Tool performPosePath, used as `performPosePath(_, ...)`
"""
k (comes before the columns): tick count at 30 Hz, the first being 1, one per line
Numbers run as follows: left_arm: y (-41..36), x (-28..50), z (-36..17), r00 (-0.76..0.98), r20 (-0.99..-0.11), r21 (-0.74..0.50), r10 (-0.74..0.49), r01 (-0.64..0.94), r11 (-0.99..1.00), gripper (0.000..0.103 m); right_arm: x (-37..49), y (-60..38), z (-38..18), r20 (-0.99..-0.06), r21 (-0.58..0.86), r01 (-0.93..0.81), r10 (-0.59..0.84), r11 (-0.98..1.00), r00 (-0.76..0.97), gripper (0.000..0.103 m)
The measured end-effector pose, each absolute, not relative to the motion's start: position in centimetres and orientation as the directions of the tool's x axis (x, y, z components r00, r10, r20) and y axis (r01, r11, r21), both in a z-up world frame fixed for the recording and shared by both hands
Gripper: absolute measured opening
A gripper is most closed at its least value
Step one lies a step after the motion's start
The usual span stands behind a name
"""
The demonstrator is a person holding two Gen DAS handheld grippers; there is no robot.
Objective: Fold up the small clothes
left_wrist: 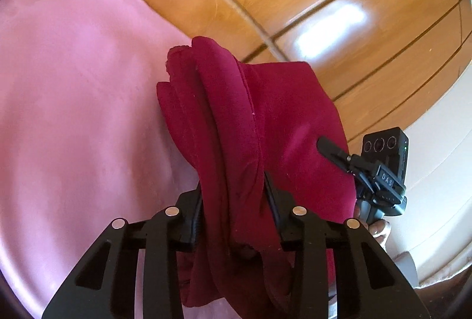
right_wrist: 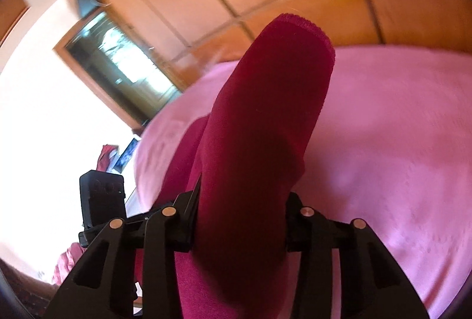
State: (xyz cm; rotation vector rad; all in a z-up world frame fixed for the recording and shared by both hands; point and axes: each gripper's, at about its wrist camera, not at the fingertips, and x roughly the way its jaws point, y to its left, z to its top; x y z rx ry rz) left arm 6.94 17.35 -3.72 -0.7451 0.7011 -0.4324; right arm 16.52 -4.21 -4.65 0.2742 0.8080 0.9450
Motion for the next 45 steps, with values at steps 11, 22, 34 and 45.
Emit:
performPosePath(11, 24.7, 6.0, 0.4, 0.826, -0.462, -0.623, -0.324, -0.042, 0.781, 0.034, 22.4, 8.8, -3.9, -0.499, 0.527, -0.718, 0.85, 0.455, 0.172, 0.04)
performPosePath(22, 25.6, 8.5, -4.6, 0.75, -0.639, -0.509, -0.167, -0.251, 0.823, 0.05, 28.1, 12.9, -11.8, -0.677, 0.494, -0.619, 0.717, 0.611, 0.168, 0.077)
performPosePath(34, 22.9, 7.9, 0.3, 0.835, -0.545, -0.304, 0.069, -0.274, 0.912, 0.05, 19.7, 13.0, -5.5, -0.604, 0.236, -0.772, 0.711, 0.59, 0.359, 0.068)
performPosePath(45, 23.6, 10.1, -4.6, 0.735, -0.665, -0.181, 0.132, -0.33, 0.926, 0.044, 20.4, 16.7, -11.1, -0.71, 0.058, -0.737, 0.547, 0.673, 0.443, 0.073)
